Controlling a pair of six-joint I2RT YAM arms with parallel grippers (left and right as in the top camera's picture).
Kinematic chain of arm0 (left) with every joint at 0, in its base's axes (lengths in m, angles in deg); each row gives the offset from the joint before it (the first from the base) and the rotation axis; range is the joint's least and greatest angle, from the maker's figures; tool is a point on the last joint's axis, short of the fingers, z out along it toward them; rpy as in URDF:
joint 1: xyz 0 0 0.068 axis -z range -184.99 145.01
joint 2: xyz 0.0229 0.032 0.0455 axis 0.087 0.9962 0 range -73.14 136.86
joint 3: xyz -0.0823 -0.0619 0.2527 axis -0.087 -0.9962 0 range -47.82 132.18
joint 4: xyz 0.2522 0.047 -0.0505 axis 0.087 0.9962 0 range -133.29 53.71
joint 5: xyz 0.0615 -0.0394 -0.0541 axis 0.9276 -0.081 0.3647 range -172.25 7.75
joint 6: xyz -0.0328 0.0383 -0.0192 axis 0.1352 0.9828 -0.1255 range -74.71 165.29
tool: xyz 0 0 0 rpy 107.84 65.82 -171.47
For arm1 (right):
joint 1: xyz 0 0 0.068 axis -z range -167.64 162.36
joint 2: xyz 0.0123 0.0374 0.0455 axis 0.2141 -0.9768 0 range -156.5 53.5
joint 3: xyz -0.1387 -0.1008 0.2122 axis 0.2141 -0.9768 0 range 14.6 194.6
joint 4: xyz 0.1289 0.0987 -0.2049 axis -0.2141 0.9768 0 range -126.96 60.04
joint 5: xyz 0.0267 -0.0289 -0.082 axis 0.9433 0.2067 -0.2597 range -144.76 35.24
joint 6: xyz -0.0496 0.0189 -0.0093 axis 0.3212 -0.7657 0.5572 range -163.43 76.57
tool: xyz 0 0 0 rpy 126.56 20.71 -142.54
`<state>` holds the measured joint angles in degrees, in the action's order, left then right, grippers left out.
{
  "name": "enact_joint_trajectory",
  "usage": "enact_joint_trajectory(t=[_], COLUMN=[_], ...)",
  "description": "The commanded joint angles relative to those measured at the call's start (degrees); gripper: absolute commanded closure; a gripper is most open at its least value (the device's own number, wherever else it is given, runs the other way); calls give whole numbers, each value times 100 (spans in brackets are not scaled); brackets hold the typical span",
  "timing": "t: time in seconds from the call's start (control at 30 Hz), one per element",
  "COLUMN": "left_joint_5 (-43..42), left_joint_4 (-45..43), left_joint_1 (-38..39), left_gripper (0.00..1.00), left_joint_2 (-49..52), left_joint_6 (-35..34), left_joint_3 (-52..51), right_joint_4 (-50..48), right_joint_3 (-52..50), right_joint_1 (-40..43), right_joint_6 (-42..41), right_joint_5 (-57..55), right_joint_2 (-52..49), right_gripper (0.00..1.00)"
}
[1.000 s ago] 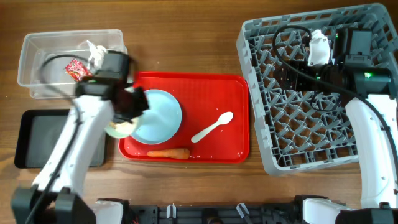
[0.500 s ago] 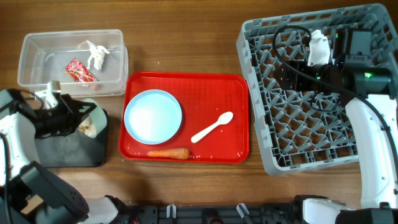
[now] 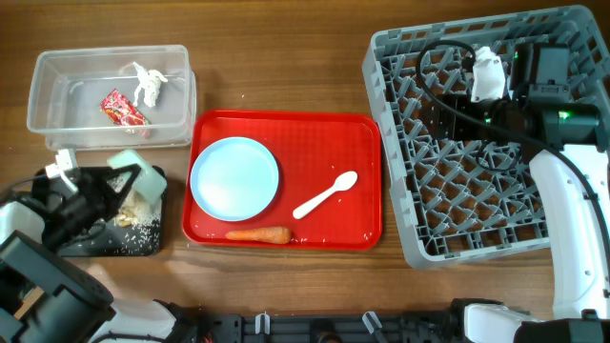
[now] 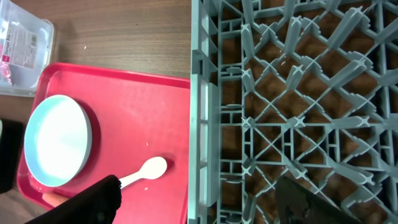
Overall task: Sort waste into correct bins and load items into the dishwasher rack
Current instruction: 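Tip the rice out of the green bowl onto the black tray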
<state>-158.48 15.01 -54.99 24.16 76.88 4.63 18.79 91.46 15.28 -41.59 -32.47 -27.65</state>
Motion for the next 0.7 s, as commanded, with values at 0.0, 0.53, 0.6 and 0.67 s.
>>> enact_joint_trajectory(t=[0.0,0.53,0.6,0.67], left_joint_5=[-437,-431,-431,-450], left_joint_4=[2,26,76,286], left_joint_1=[-72,-350,-348,-339], left_gripper=[96,96,96,96], left_joint_2=[44,-13,-33,-192], left_joint_6=[1113,223,223,275], left_joint_3=[-291,-345,-341,-337], right_joint_4=[72,111,111,111], right_joint_3=[-44,-44,-44,-44], right_joint_1=[-17,-17,-17,-17], right_joint_6=[120,116,118,118], right_joint_5=[55,-2,-2,0], right_joint_2=[-7,-7,-7,-7], right_gripper=[19,19,18,19])
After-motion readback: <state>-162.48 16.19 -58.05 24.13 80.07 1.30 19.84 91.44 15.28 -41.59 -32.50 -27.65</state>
